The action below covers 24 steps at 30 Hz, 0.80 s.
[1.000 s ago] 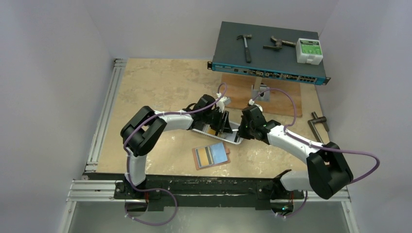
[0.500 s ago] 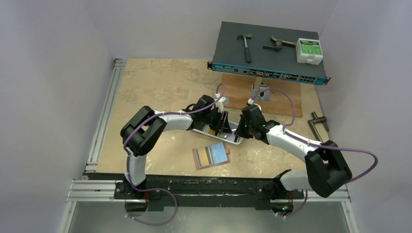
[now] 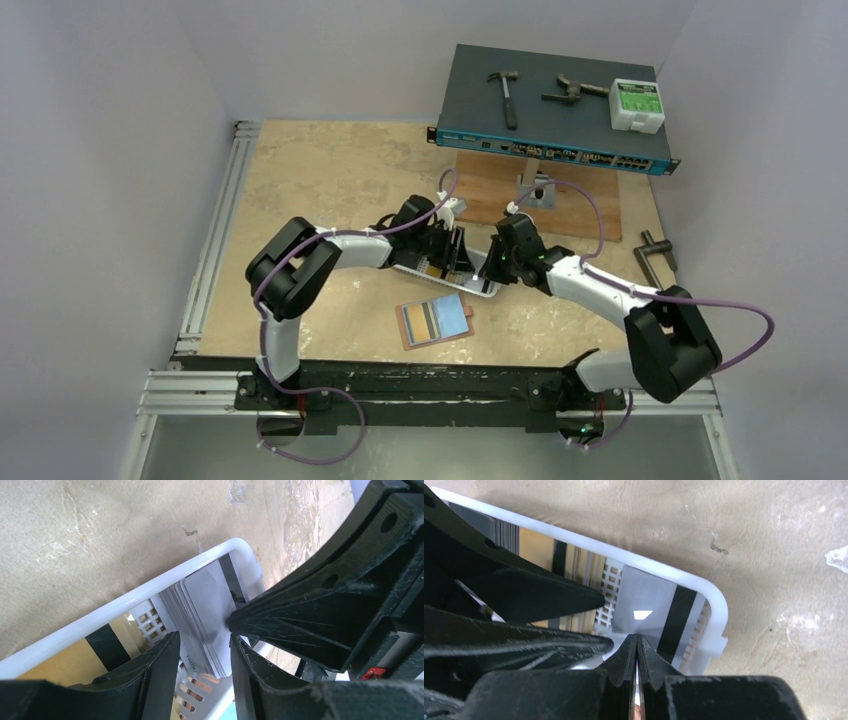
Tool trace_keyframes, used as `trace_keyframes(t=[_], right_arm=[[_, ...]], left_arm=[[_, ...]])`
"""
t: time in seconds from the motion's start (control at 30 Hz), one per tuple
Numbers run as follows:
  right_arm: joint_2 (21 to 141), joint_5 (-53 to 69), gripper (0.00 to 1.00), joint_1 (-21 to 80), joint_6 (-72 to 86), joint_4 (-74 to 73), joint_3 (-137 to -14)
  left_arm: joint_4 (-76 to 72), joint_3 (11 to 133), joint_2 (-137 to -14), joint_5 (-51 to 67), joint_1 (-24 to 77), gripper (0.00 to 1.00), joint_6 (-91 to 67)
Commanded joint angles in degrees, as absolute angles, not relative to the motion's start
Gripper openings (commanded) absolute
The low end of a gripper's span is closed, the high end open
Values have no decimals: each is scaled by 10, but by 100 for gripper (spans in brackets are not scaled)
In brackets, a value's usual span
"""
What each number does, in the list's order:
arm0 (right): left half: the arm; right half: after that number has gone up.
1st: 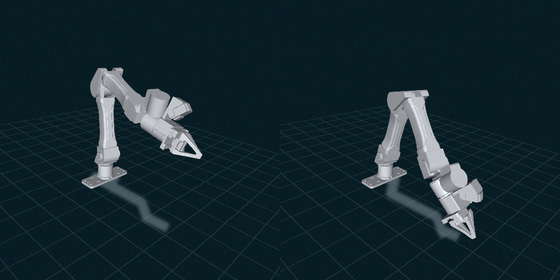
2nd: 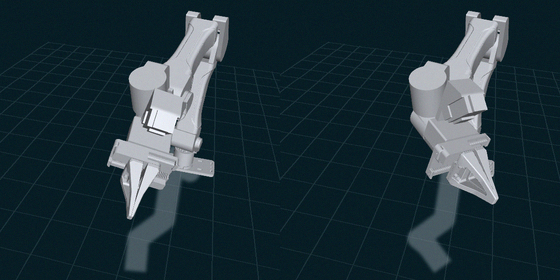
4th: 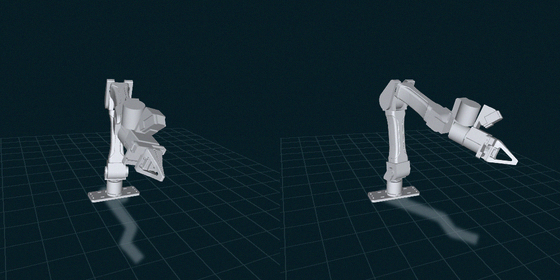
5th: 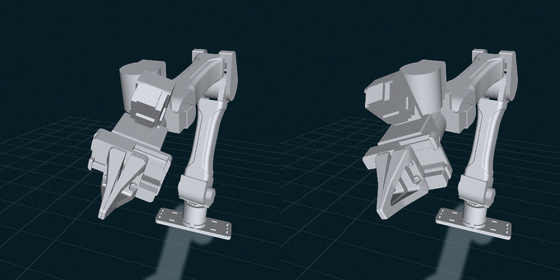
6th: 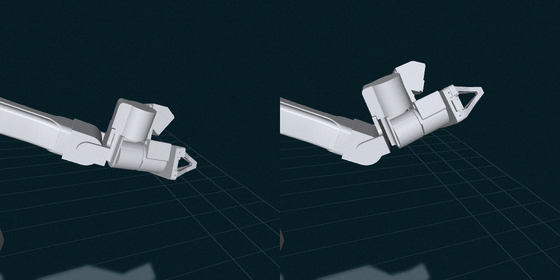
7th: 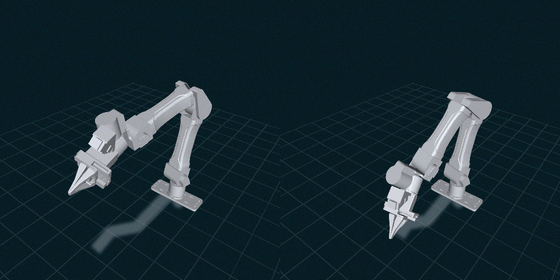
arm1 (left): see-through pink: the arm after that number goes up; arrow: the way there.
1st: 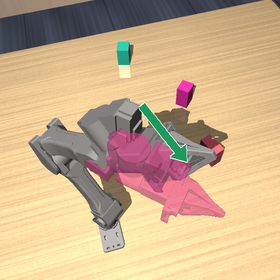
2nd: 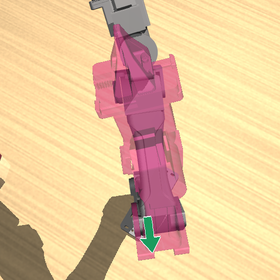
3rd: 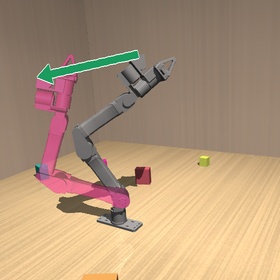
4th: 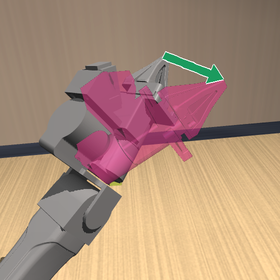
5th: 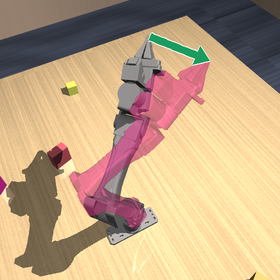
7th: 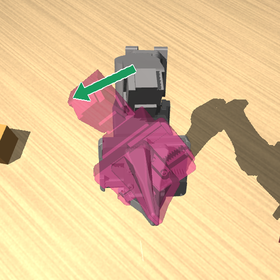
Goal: Put the credit cards into the card holder
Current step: Pick up the credit card from the storage box.
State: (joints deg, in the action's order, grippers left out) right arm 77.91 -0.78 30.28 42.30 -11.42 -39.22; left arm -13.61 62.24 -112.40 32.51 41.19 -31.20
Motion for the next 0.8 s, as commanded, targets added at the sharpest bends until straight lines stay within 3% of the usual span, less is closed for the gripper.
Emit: trace_keyframes(t=[0.0,0.17,0.5,0.77], right_arm=[[746,-23,6,297,403,-181,-423],[727,-30,22,294,401,-206,-412],[742,-29,15,293,397,-194,-391],[770,-20,15,293,390,-188,-394]], left_arm=[[-164,616,-1097,330,399,41,-323],[-175,616,-1103,341,398,41,-330],[-189,619,-1113,350,400,42,-340],[-186,622,-1122,346,406,42,-340]])
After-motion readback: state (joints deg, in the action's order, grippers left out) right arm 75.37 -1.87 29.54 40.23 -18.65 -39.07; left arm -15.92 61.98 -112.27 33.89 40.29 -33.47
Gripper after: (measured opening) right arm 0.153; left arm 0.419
